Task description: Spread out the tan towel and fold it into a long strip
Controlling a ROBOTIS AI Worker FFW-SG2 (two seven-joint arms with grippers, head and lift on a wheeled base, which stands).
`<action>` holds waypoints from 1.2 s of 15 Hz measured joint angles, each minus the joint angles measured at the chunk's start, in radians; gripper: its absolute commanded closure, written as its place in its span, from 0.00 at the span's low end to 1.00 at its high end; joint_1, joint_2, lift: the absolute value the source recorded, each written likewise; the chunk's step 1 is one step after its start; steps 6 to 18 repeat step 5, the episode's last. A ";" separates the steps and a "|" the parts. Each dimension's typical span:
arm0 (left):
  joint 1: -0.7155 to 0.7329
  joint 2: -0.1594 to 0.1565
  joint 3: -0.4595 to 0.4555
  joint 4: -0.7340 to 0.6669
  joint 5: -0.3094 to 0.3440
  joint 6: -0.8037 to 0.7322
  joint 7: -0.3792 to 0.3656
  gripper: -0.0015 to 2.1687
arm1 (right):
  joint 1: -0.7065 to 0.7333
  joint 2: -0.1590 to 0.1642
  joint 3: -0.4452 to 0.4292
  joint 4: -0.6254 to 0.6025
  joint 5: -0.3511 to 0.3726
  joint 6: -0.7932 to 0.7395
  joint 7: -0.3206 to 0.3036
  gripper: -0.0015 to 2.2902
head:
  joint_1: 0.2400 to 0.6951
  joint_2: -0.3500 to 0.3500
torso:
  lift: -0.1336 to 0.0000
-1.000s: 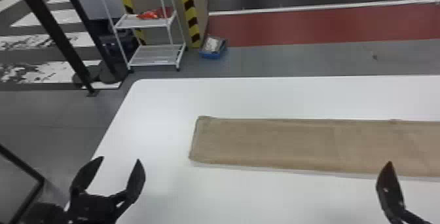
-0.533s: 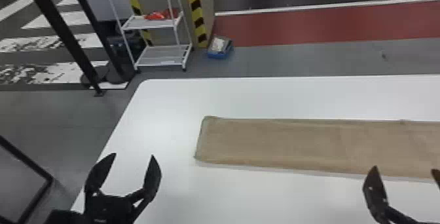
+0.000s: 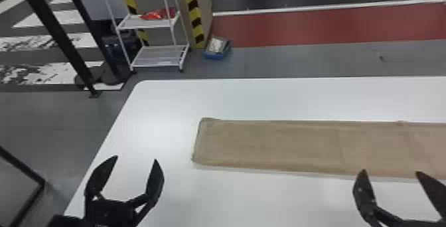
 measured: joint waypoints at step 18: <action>0.000 -0.001 0.002 0.000 -0.001 0.000 0.000 0.03 | -0.004 0.000 0.012 -0.008 0.001 0.020 0.000 0.05 | 1.00 0.77 | 0.12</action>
